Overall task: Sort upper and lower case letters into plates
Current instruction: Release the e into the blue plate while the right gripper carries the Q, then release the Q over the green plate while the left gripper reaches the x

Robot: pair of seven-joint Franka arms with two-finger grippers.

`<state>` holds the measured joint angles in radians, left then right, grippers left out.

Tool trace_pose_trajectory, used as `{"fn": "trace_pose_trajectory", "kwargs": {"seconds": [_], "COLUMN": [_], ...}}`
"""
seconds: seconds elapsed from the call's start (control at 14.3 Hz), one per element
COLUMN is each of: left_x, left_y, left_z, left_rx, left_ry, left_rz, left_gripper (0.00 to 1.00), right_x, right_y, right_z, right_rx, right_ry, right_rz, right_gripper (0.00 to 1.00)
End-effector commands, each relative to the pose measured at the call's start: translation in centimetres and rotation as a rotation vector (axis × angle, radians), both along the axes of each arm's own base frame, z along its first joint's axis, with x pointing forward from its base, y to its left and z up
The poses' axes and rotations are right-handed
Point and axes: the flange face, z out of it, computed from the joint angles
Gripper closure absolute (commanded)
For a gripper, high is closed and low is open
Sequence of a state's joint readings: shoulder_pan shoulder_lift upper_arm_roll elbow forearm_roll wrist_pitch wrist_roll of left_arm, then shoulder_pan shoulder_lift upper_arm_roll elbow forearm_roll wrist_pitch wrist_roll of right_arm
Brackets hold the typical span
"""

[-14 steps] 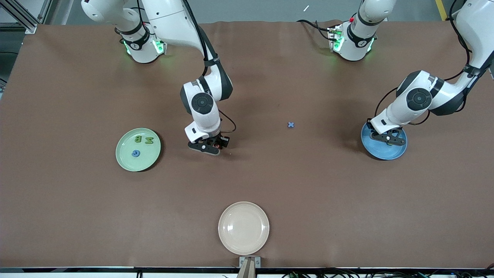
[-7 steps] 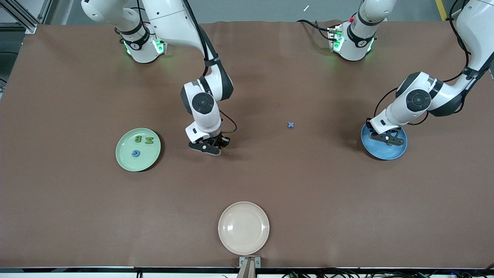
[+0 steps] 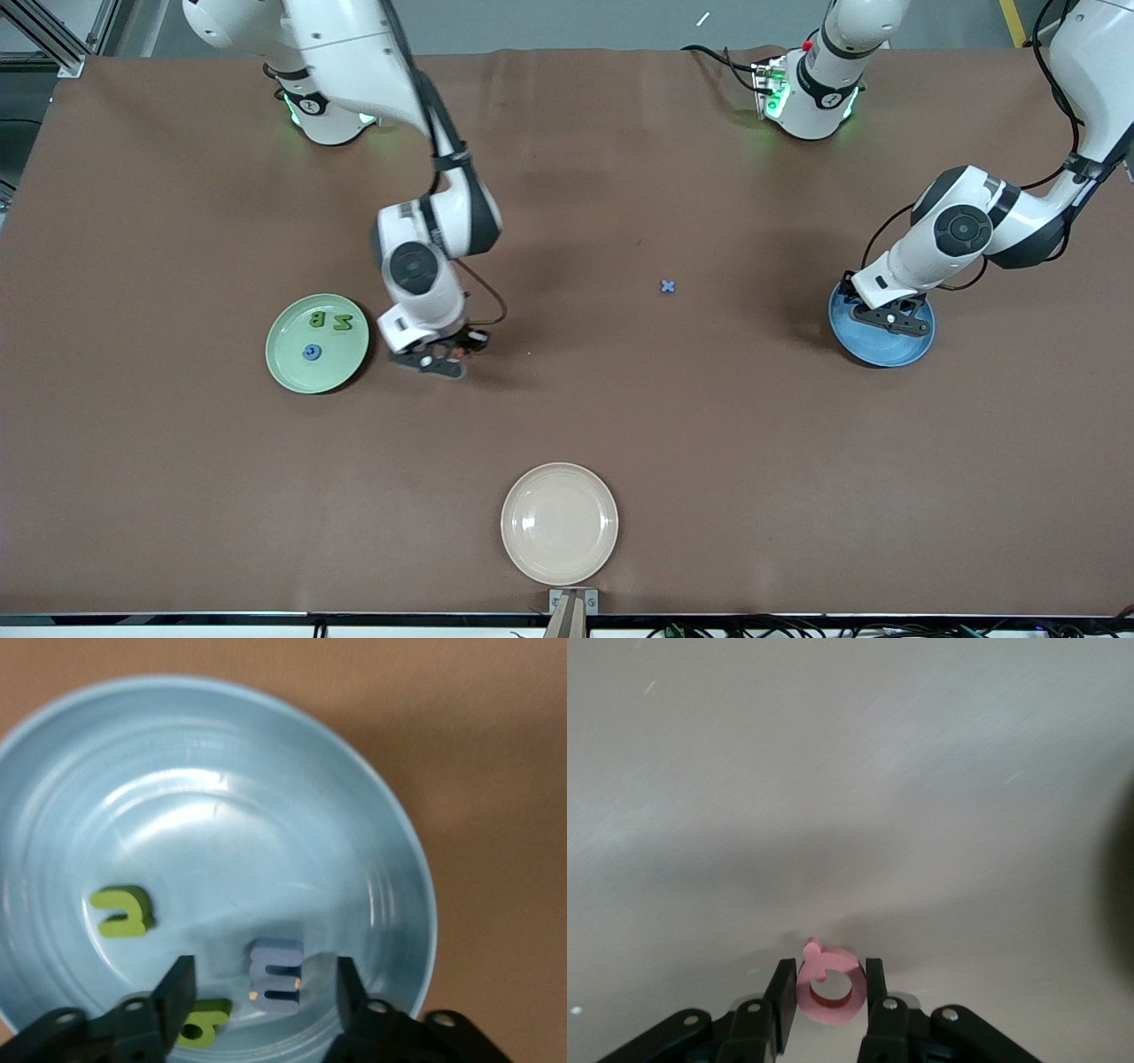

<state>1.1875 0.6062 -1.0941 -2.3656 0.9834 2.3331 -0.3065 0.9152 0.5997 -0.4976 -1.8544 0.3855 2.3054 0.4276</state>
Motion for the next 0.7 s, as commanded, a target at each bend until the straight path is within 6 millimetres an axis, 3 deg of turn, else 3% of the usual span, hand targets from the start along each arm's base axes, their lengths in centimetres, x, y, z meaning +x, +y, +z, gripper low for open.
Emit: {"fn": "trace_pose_trajectory", "kwargs": {"seconds": [0.0, 0.14, 0.28, 0.49, 0.63], "left_x": [1.1, 1.6, 1.7, 2.8, 2.5], "left_y": [-0.2, -0.6, -2.4, -6.1, -9.4], "left_z": [3.0, 4.8, 6.5, 9.7, 10.2], "left_rx": [0.040, 0.070, 0.076, -0.014, -0.026], "left_ry": [-0.043, -0.019, 0.020, -0.001, -0.010], "left_rz": [-0.060, -0.115, -0.117, -0.047, 0.030], "left_gripper": [0.00, 0.00, 0.00, 0.00, 0.00], "right_x": [1.3, 1.5, 1.7, 1.8, 1.3], "right_y": [-7.1, -11.8, -15.3, -19.3, -20.1], "right_z": [3.4, 2.6, 1.8, 0.5, -0.3], "right_rx": [0.078, 0.084, 0.083, 0.078, 0.073], "right_ry": [0.051, 0.060, 0.069, 0.062, 0.058], "right_rz": [0.055, 0.087, 0.101, 0.119, 0.139], "right_gripper": [1.00, 1.00, 1.00, 1.00, 1.00]}}
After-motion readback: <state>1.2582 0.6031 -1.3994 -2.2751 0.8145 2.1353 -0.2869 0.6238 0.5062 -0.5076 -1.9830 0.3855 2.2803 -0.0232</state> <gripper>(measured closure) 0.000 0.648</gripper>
